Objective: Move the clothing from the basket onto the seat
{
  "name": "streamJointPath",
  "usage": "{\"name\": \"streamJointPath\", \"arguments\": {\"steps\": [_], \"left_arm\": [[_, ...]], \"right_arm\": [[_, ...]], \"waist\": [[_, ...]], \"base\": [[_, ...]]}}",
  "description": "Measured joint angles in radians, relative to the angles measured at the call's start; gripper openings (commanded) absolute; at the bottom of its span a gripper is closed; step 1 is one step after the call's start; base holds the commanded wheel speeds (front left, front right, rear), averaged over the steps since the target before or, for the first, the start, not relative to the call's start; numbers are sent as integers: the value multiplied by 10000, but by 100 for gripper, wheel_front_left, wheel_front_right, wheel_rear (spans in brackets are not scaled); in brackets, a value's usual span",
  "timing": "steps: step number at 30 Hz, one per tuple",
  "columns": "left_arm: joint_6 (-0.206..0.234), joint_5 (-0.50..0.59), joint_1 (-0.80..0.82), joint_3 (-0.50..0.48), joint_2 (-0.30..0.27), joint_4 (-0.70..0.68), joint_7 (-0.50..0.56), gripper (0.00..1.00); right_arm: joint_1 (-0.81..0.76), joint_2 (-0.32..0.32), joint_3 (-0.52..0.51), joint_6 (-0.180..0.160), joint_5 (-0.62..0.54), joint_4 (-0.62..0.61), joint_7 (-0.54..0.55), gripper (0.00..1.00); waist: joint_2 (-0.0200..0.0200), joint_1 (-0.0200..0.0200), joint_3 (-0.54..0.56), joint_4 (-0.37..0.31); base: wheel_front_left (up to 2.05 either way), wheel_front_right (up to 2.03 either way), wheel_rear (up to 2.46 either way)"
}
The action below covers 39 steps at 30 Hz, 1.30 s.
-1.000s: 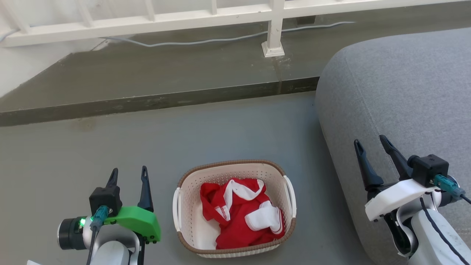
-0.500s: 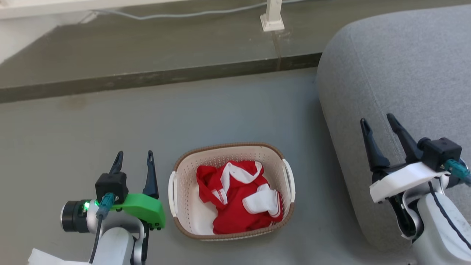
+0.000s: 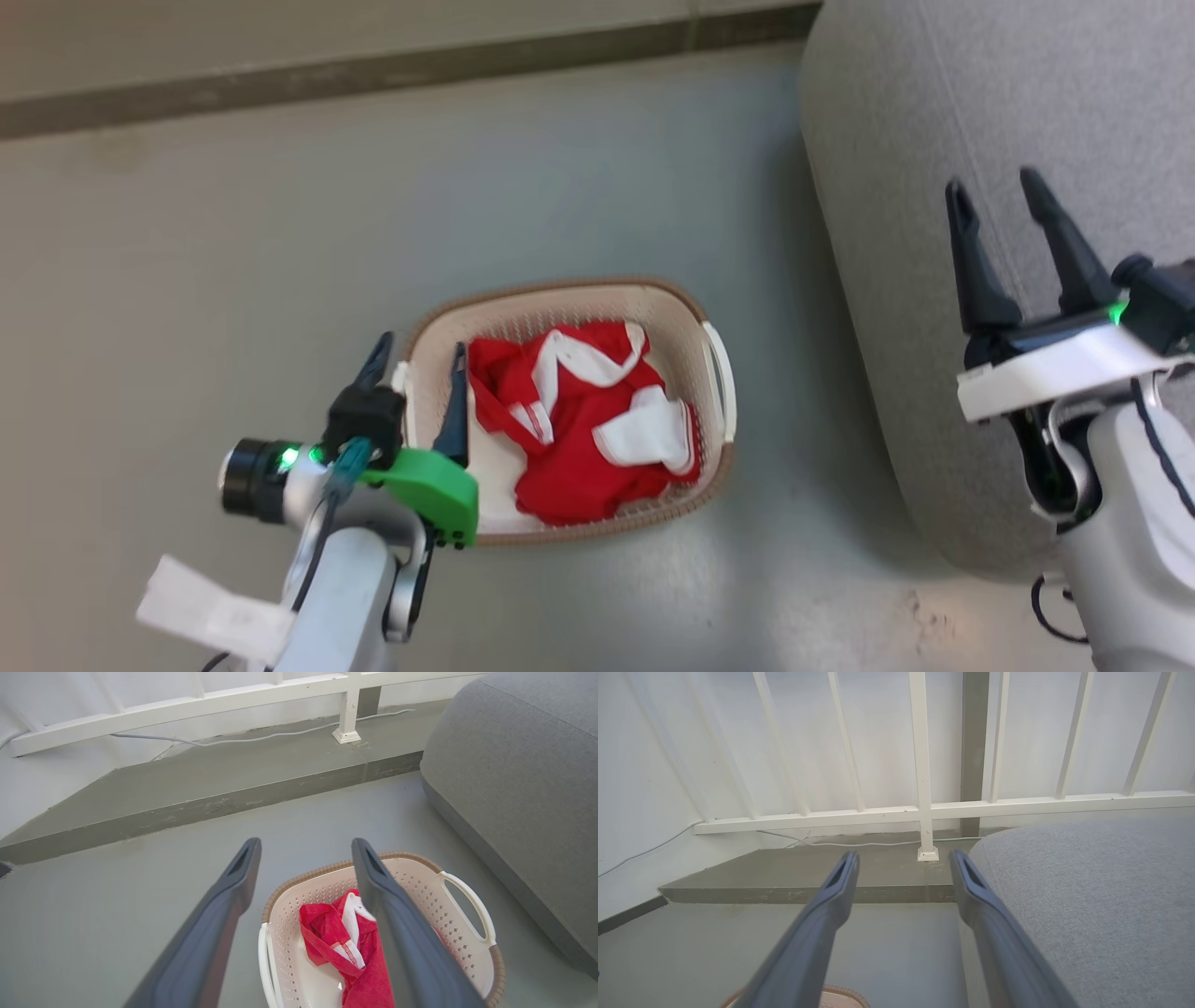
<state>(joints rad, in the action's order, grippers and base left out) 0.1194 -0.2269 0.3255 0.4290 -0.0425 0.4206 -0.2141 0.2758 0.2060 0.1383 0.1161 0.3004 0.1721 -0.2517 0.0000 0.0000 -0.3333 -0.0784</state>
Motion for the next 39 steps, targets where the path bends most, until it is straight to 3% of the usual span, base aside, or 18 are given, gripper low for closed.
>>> {"name": "streamJointPath", "arguments": {"steps": [19,39], "left_arm": [[-194,-763,2292,2259,2,1530,1852,100],[-456,-1233,4292,2525,-27,3661,2842,100]], "right_arm": [[1386,-219,570,71,468,-1135,-4,100],[2711,-717,1185,73,1243,-2518,-42,100]], "waist": [[0,0,-2488,-904],[0,1,-5089,-2238]], "base": [[0,0,0],[0,0,0]]}}
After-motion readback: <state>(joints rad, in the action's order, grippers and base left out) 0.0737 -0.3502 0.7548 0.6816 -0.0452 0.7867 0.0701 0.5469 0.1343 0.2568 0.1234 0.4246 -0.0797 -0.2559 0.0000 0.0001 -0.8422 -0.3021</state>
